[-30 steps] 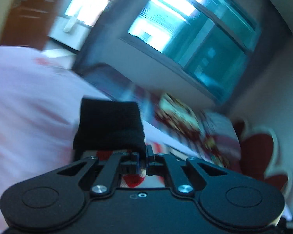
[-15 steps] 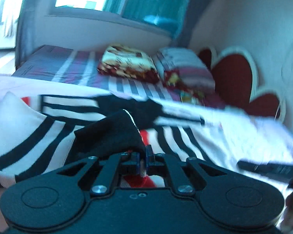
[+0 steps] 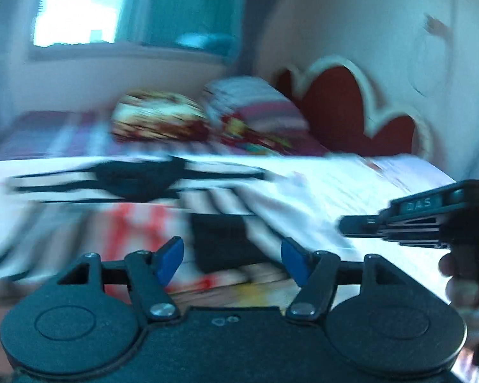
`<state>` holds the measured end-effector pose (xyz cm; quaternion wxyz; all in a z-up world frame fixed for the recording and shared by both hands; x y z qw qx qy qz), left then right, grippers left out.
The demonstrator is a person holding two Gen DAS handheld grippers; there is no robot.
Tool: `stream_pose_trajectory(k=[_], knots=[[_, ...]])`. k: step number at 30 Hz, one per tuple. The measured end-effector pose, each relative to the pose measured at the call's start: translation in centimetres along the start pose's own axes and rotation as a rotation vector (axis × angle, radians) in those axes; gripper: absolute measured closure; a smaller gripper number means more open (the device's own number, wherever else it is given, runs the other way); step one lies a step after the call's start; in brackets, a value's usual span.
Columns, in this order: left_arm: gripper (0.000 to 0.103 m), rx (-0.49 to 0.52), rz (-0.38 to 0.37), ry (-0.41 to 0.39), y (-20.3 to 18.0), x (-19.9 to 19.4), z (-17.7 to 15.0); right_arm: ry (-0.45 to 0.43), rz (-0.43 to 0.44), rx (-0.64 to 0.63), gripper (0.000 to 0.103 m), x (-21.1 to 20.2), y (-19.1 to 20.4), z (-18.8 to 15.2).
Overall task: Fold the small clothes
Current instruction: 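Release the sleeve on the body and open the left tool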
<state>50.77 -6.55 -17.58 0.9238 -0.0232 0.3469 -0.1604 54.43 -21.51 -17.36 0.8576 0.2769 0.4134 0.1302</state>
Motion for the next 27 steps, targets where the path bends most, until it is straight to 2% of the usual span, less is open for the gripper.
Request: stream_pose_trajectory(k=[4, 6, 8, 13, 16, 17, 18, 19, 20, 21, 27], knots=[[0.041, -0.058, 0.271, -0.028, 9.8, -5.4, -2.8, 0.075, 0.048, 0.028, 0.103, 3.0, 1.6, -1.5], [0.042, -0.085, 0.338, 0.005, 13.8, -6.9, -4.2, 0.091, 0.043, 0.036, 0.103, 4.5, 2.1, -2.1], [0.046, -0.099, 0.375, 0.054, 16.7, -7.4, -5.3, 0.097, 0.032, 0.037, 0.103, 5.7, 2.5, -2.5], [0.051, -0.046, 0.383, 0.14, 19.1, -6.0, -6.1, 0.09, -0.024, -0.007, 0.102, 7.7, 3.7, -2.8], [0.051, -0.042, 0.363, 0.104, 18.9, -6.3, -5.7, 0.08, -0.051, -0.019, 0.098, 8.0, 4.0, -2.7], [0.051, -0.041, 0.363, 0.098, 18.9, -6.3, -5.6, 0.074, -0.06, -0.026, 0.093, 8.0, 4.0, -2.7], [0.051, -0.042, 0.351, 0.096, 18.7, -6.3, -5.5, 0.065, -0.058, -0.027, 0.077, 7.8, 4.0, -2.7], [0.051, -0.046, 0.337, 0.095, 18.8, -6.1, -5.5, 0.05, -0.046, -0.02, 0.052, 7.5, 4.1, -2.6], [0.051, -0.044, 0.331, 0.098, 18.8, -5.9, -5.5, 0.032, -0.037, -0.014, 0.043, 7.1, 4.3, -2.6], [0.051, -0.036, 0.327, 0.101, 18.8, -5.7, -5.6, 0.021, -0.039, -0.018, 0.038, 6.8, 4.6, -2.5], [0.051, -0.094, 0.306, 0.09, 19.9, -5.6, -5.5, 0.046, -0.041, -0.03, 0.038, 8.1, 5.7, -2.5]])
Point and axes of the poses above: each gripper's, at about its wrist camera, not at the fingertips, and x roughly the way its jaws point, y to its left, z to its top, the point moved 10 cm from there along x, roughly the way its jaws point, and after that the axes turned 9 degrees about y, right-handed, at the moved point
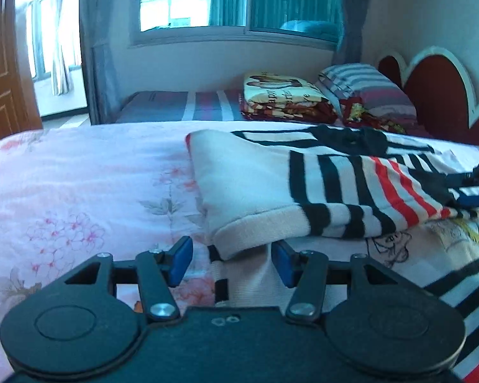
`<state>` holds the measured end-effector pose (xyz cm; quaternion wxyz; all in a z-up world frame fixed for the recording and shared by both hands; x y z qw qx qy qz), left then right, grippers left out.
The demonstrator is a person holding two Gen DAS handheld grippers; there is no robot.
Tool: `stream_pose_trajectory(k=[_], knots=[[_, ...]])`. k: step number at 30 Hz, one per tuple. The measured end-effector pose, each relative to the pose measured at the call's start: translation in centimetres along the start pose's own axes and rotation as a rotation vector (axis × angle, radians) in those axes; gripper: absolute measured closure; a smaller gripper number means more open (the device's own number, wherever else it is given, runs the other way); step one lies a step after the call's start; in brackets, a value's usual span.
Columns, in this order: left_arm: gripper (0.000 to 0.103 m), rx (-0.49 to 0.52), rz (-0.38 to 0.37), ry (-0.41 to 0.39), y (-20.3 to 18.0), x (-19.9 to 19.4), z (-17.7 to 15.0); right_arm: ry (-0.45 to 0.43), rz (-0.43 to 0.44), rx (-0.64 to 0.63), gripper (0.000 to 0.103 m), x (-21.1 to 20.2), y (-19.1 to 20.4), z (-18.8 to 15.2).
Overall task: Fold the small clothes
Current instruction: 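Release the sleeve on the body and open the left tool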
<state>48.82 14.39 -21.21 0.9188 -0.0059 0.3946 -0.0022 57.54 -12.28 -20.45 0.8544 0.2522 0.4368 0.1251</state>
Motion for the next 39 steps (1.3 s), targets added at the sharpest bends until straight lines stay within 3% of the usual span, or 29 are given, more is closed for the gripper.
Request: stream_pose_trajectory(k=[3, 5, 7, 9, 14, 18, 22, 26, 30, 31, 32, 34, 36, 39], knots=[[0.052, -0.019, -0.009, 0.016, 0.4, 0.6, 0.0, 0.004, 0.02, 0.032, 0.042, 0.4, 0.3, 0.2], [0.058, -0.013, -0.019, 0.022, 0.2, 0.9, 0.0, 0.016, -0.024, 0.001, 0.06, 1.1, 0.5, 0.3], [0.064, 0.0, -0.032, 0.028, -0.3, 1.2, 0.0, 0.027, -0.052, -0.053, 0.09, 1.7, 0.9, 0.4], [0.064, 0.003, -0.025, 0.027, -0.4, 1.3, 0.2, 0.013, -0.05, -0.104, 0.091, 1.5, 1.7, 0.8], [0.064, 0.01, -0.018, 0.038, -0.7, 1.6, 0.2, -0.143, -0.071, -0.216, 0.091, -2.8, 3.4, 2.0], [0.066, 0.009, -0.03, 0.045, -0.7, 1.6, 0.1, -0.037, -0.097, -0.23, 0.091, -0.5, 2.0, 0.9], [0.064, 0.017, -0.067, 0.026, -0.5, -0.7, -0.2, -0.055, -0.088, -0.218, 0.091, -0.4, 1.5, 0.8], [0.062, -0.045, -0.143, -0.079, -0.7, -2.7, 1.9, -0.068, -0.083, -0.239, 0.091, -0.3, 1.6, 1.1], [0.062, -0.038, -0.173, 0.007, -2.2, 1.7, 2.8, -0.041, -0.105, -0.24, 0.091, 0.4, 0.8, 1.0], [0.062, -0.034, -0.172, 0.058, -2.5, 3.2, 2.3, -0.016, -0.138, -0.244, 0.09, 1.0, 0.2, 0.8], [0.062, -0.006, -0.161, 0.054, -2.9, 3.7, 2.2, 0.024, -0.159, -0.239, 0.089, 1.7, -0.5, 0.4], [0.062, 0.025, -0.141, 0.056, -3.4, 3.0, 3.2, -0.01, -0.15, -0.219, 0.082, 0.4, -0.7, 1.0], [0.058, 0.006, -0.183, -0.03, -3.5, 1.5, 5.5, -0.104, -0.146, -0.248, 0.082, -1.6, -0.2, 2.2], [0.054, 0.022, -0.157, -0.052, -3.3, 2.8, 8.7, -0.122, -0.12, -0.234, 0.082, -1.6, 0.0, 3.8]])
Point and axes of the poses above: each gripper's, at about its wrist camera, not at the fingertips, and x roughly the way its jaws point, y to its left, z to its top, the point moved 10 cm from there along x, roughly the way its jaws point, and after that the axes turned 9 degrees about y, right-handed, at the moved point
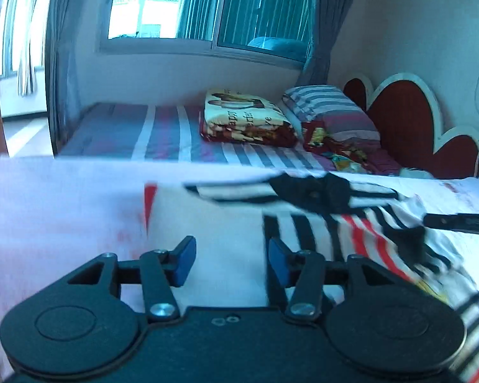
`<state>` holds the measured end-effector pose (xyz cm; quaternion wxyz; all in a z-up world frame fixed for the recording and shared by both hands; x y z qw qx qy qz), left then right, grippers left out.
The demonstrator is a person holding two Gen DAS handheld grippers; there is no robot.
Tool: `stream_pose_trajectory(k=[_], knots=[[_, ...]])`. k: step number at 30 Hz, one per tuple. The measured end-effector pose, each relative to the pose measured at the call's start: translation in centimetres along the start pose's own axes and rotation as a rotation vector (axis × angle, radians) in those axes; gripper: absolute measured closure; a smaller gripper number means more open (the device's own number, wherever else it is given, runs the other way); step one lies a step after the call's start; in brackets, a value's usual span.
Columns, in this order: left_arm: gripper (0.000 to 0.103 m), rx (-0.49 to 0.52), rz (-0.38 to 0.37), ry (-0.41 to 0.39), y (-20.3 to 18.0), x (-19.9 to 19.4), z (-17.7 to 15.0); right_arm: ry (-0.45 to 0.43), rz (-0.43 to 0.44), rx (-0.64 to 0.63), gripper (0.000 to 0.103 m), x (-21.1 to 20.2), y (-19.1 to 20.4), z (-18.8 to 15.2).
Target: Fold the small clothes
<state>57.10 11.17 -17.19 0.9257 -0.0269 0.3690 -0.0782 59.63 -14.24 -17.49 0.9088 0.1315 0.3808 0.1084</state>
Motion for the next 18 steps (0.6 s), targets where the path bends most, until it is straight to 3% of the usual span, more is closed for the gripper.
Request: stream_pose_trajectory(k=[3, 4, 8, 10, 13, 18], knots=[[0.056, -0.021, 0.009, 0.027, 0.5, 3.2, 1.3, 0.032, 0.051, 0.005, 0.087, 1.8, 0.6, 0.7], [0.056, -0.023, 0.016, 0.034, 0.5, 4.2, 1.5, 0.045, 0.079, -0.005, 0.103, 2.5, 1.2, 0.7], [0.054, -0.014, 0.042, 0.061, 1.7, 7.2, 1.9, 0.112, 0.149, -0.084, 0.103, 5.5, 4.0, 0.5], [0.048, -0.016, 0.089, 0.126, 3.3, 9.0, 1.4, 0.136, 0.107, -0.109, 0.103, 7.2, 4.0, 0.1], [0.047, -0.056, 0.048, 0.107, 4.6, 8.7, 1.0, 0.095, 0.006, -0.032, 0.103, 8.2, 2.1, 0.3], [0.05, -0.066, 0.115, 0.069, 5.0, 6.8, 0.9, 0.074, 0.047, -0.051, 0.103, 6.8, 3.2, 0.7]])
Point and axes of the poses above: each gripper's, at about its wrist camera, not at the fingertips, and x roughly the way its jaws point, y to its left, z to its top, the point moved 10 cm from there along x, roughly the way its jaws point, and after that the axes turned 9 degrees about y, right-handed, at the moved point
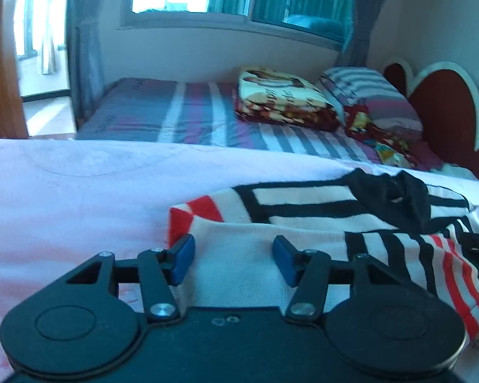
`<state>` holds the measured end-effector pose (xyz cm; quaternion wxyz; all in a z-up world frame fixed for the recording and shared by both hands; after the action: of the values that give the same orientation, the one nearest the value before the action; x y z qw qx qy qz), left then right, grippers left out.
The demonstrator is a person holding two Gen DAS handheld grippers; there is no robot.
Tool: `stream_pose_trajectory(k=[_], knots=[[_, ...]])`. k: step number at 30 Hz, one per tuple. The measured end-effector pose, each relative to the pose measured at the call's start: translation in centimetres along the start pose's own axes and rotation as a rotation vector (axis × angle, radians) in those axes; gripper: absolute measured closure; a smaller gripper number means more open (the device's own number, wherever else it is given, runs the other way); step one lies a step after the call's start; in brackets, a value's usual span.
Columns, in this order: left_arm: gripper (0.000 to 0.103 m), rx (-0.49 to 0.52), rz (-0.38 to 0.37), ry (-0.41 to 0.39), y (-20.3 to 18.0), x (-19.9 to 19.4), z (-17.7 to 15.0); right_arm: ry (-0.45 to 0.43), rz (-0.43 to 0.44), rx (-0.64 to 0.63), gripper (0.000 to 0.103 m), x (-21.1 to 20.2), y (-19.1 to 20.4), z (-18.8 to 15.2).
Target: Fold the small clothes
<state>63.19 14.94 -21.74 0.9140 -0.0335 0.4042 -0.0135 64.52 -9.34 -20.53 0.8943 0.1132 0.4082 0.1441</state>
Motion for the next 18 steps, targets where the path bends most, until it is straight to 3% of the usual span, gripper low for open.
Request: stream_pose_trajectory(k=[1, 3, 6, 10, 18], knots=[[0.047, 0.013, 0.017, -0.028, -0.5, -0.9, 0.2, -0.014, 0.02, -0.019, 0.103, -0.5, 0.8, 0.2], [0.044, 0.059, -0.029, -0.068, -3.1, -2.4, 0.2, 0.002, 0.082, -0.038, 0.103, -0.2, 2.6, 0.5], [0.043, 0.151, -0.087, -0.055, -7.1, -2.3, -0.3, 0.039, 0.149, -0.09, 0.103, 1.0, 5.8, 0.6], [0.038, 0.231, -0.075, 0.033, -9.2, -0.1, -2.4, 0.131, 0.125, -0.146, 0.103, 4.5, 8.1, -0.9], [0.035, 0.202, -0.084, 0.025, -8.6, 0.1, -3.0, 0.107, 0.104, -0.169, 0.103, 4.7, 7.7, -1.6]])
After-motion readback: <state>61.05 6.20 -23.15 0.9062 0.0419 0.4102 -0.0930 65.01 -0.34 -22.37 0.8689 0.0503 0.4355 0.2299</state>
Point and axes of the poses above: each gripper's, at about its wrist camera, not at the fingertips, and x roughly the way its jaws point, y to its left, z to its top, the point moved 10 cm from there along x, roughly the way its jaws point, and after that the axes turned 9 degrees about y, right-handed, at the moved point
